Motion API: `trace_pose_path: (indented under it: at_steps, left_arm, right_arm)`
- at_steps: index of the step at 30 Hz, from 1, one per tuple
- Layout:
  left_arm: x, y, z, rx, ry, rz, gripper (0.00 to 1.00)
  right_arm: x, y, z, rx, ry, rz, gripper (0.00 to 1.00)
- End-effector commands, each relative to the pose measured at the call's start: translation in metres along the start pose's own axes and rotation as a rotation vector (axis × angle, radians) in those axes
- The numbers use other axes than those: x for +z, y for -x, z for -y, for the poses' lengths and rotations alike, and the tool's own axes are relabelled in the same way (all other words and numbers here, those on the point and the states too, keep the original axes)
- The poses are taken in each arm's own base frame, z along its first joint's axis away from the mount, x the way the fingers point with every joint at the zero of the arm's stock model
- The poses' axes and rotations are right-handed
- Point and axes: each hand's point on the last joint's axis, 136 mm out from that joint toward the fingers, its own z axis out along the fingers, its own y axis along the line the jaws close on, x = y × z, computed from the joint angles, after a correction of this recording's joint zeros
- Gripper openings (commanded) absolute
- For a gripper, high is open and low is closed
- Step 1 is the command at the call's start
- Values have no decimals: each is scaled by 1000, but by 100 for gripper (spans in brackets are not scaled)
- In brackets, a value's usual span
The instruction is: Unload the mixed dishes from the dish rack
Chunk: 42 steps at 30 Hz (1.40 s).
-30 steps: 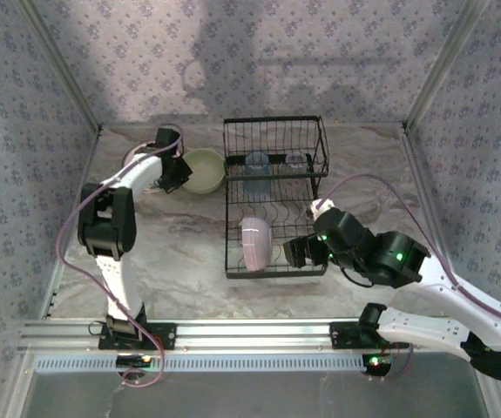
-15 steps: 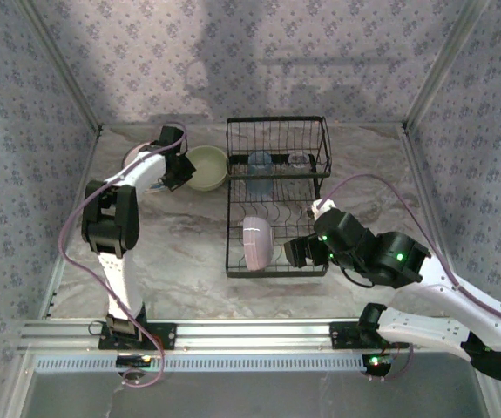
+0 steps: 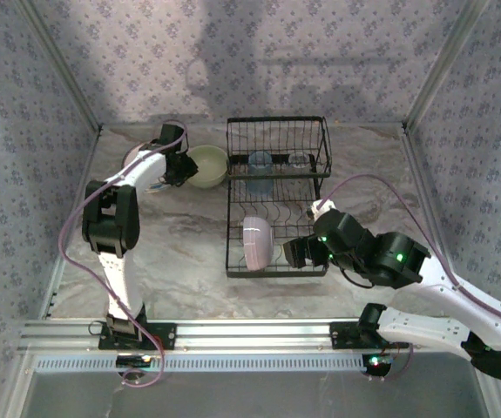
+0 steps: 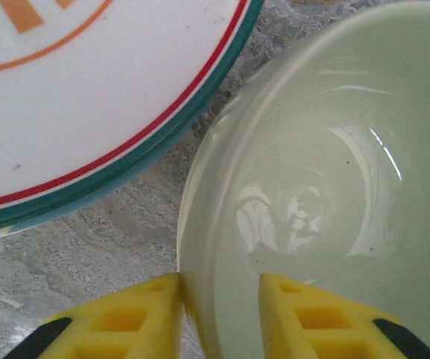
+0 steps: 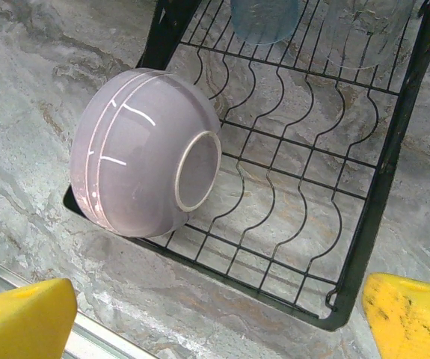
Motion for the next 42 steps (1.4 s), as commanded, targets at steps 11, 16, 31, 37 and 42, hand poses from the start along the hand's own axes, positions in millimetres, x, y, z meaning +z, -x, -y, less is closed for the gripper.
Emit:
trace_pose_path:
  at_steps: [11,16,31,37,42]
  left_arm:
    - [-44,14,29,26,-119,75,59]
    - [-62,14,29,38,-140,99,70]
    - [-180,-92,-16,228,-312,158,98]
    - [-181,-173,-42,435,-321,9,86]
    - [-168,-218,-49,537,-352,-89,82]
  right_arm:
    - [-7,4,1,16,-14,19,100]
    - [-7,5,1,13,-26,19,100]
    - [17,8,-14,-41,-47,-35,100]
    - [35,6,-32,-29,5,-86,100]
    - [54,7,-58,3,86,-124,100]
